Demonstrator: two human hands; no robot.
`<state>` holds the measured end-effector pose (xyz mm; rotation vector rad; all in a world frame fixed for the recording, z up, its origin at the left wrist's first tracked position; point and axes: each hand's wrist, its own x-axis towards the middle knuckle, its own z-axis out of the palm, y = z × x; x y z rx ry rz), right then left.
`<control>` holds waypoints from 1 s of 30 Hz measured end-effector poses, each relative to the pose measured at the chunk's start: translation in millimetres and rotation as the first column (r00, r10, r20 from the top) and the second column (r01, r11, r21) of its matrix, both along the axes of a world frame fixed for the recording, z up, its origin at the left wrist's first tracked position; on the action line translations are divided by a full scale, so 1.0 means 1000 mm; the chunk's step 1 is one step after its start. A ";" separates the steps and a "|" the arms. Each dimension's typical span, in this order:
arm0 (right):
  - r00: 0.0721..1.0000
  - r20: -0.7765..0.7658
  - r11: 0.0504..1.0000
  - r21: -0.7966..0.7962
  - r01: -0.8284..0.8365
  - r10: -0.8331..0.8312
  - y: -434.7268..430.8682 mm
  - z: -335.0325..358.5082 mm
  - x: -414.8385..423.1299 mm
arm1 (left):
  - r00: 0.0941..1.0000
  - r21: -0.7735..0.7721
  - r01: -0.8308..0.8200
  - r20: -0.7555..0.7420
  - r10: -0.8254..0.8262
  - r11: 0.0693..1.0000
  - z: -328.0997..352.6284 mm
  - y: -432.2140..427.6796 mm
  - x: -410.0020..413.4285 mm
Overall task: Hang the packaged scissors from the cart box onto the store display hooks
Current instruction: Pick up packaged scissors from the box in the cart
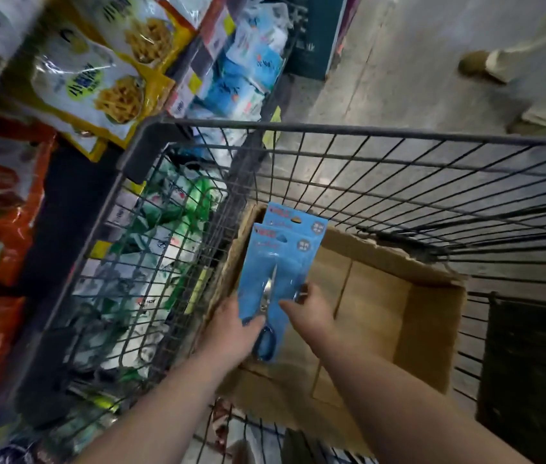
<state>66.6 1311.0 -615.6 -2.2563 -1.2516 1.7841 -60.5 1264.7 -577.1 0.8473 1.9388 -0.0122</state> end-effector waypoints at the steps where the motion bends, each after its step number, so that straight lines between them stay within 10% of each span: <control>1: 0.999 0.011 0.999 -0.001 0.043 -0.043 -0.001 -0.005 -0.001 | 0.999 -0.015 -0.036 0.012 0.036 0.999 -0.004 0.001 -0.001; 14: 0.894 -0.222 0.914 0.029 0.404 -0.389 -0.020 -0.013 0.024 | 0.986 0.023 -0.161 0.041 0.159 0.987 -0.029 0.024 0.004; 30: 0.848 -0.302 0.897 -0.068 0.437 -0.436 -0.025 0.016 0.090 | 0.892 0.121 -0.431 0.208 0.402 0.894 -0.033 0.033 0.012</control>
